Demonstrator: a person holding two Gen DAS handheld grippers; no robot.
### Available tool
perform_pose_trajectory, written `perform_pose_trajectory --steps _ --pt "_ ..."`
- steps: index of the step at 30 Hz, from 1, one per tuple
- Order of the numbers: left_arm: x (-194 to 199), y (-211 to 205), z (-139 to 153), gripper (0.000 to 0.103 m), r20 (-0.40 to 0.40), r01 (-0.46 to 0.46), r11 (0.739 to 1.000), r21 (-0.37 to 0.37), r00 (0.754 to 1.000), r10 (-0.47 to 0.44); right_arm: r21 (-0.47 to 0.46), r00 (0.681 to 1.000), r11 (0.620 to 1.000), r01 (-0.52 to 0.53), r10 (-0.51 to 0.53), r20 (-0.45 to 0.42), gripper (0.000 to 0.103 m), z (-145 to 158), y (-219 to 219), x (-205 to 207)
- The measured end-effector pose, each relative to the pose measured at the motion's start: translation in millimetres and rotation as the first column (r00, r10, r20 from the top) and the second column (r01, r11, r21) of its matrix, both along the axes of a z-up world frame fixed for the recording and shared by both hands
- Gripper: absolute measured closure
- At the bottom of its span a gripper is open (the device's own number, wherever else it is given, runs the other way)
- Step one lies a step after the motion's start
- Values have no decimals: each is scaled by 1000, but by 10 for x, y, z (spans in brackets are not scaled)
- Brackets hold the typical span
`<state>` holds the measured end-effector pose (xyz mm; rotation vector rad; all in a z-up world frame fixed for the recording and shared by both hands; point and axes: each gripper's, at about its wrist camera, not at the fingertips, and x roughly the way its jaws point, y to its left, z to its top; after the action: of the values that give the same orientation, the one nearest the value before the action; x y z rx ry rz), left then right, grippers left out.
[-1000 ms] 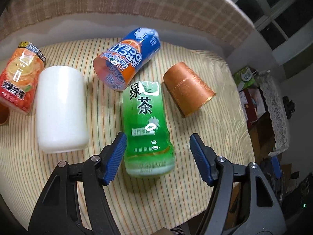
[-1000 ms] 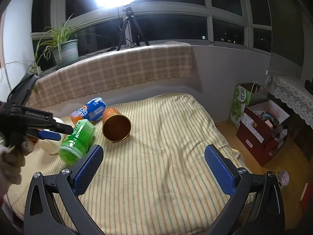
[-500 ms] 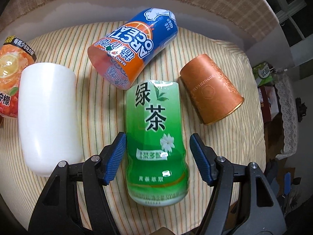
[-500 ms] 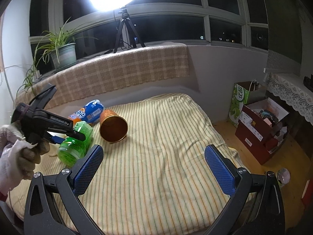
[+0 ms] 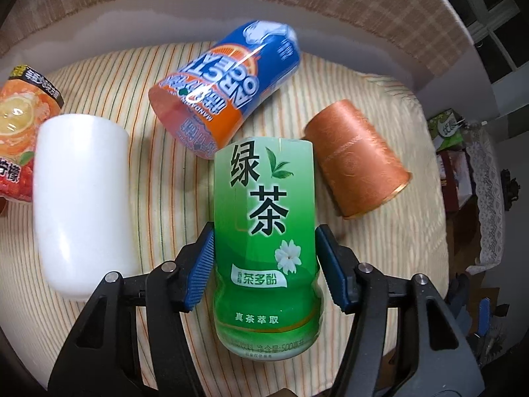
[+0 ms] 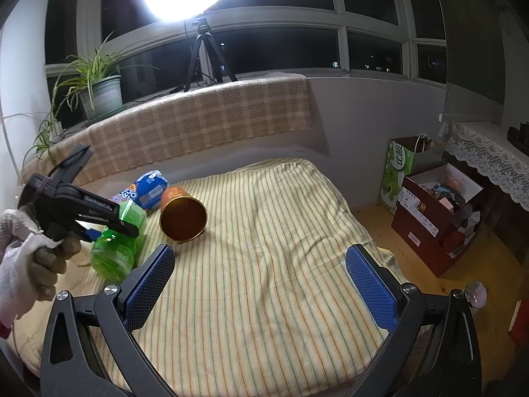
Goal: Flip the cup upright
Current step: 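Close the left gripper on the green tea bottle's base, then lift the green tea bottle with the left gripper and release it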
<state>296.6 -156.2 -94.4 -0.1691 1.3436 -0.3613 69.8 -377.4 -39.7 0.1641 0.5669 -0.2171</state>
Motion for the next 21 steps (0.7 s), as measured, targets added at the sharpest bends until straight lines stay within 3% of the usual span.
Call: perform_pose_trajectory --steps 12,21 --pt "-437 190 406 42 65 14 998 -69 998 -10 -8 1000 1000 -27 27 12 0 56 116 -59" --pt "-927 642 357 42 49 -71 991 -115 996 77 -7 998 998 -66 66 16 0 97 245 -81"
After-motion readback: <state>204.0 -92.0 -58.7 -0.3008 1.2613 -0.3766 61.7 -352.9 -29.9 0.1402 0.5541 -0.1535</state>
